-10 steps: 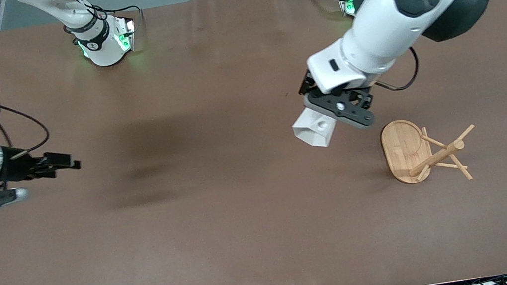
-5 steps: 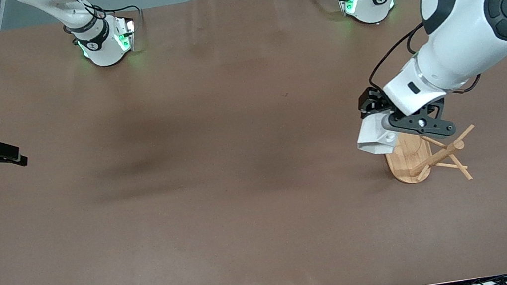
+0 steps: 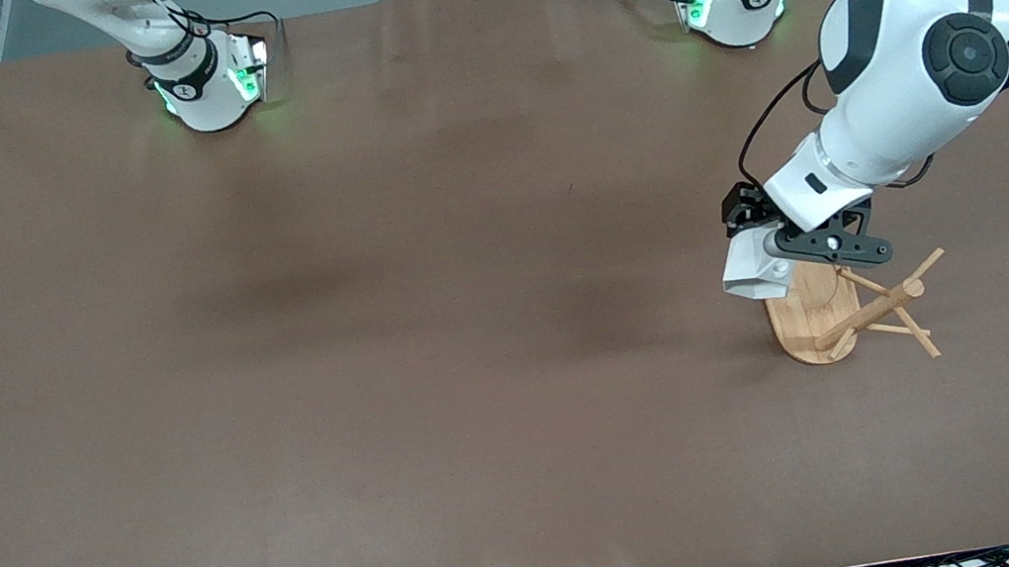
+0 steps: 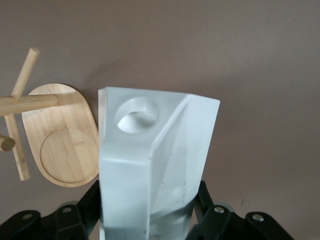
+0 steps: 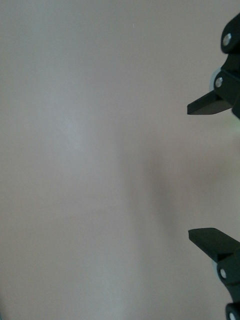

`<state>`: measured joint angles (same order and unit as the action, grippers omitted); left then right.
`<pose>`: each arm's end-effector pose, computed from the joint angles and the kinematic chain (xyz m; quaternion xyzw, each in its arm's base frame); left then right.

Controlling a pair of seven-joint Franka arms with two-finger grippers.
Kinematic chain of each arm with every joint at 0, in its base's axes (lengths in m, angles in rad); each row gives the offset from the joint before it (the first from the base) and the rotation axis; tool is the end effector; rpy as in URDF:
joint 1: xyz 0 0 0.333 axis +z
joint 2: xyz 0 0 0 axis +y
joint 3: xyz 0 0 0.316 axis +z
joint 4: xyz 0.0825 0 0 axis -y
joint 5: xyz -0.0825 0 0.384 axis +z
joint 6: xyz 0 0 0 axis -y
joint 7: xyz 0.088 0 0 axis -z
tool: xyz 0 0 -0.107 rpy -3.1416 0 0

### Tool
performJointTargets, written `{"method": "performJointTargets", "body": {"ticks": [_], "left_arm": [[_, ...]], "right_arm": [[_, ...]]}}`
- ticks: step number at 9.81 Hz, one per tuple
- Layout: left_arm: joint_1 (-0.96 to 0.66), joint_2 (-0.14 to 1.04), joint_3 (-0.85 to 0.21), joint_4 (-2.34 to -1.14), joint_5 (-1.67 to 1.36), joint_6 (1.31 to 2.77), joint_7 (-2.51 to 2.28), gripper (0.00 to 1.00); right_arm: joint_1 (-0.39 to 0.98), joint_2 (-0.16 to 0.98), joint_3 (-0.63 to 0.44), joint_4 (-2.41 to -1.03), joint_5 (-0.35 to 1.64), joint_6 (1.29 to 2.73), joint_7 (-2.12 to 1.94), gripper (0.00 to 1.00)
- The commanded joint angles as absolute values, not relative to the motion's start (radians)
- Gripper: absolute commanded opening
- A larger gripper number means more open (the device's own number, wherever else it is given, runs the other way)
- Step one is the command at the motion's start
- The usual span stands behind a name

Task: Hang cup on rack
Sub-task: 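Lower the cup with the left gripper onto a rack peg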

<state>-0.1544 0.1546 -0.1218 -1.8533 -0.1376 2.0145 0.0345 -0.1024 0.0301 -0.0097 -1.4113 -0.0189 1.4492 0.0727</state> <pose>0.5776 -0.1691 0.4396 0.9896 -0.1246 -0.0050 0.0714 0.5473 -0.0637 0.6714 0.9956 -0.0934 0.0037 0.0096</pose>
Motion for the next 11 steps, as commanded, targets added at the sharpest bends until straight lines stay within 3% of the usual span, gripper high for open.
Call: {"method": "performJointTargets", "body": {"ticks": [1, 6, 11], "left_arm": [[-0.159, 0.185, -0.080, -1.901, -0.141, 2.071, 0.119, 0.02], [-0.169, 0.224, -0.031, -1.896, -0.189, 2.105, 0.201, 0.01], [-0.179, 0.224, 0.014, -1.902, -0.189, 2.103, 0.221, 0.01]], "right_arm": [[-0.075, 0.037, 0.011, -1.382, -0.075, 1.437, 0.107, 1.00], [-0.095, -0.014, 0.006, -1.488, -0.020, 1.500, 0.110, 1.00], [-0.100, 0.002, 0.003, -1.466, -0.005, 1.503, 0.089, 1.00]]}}
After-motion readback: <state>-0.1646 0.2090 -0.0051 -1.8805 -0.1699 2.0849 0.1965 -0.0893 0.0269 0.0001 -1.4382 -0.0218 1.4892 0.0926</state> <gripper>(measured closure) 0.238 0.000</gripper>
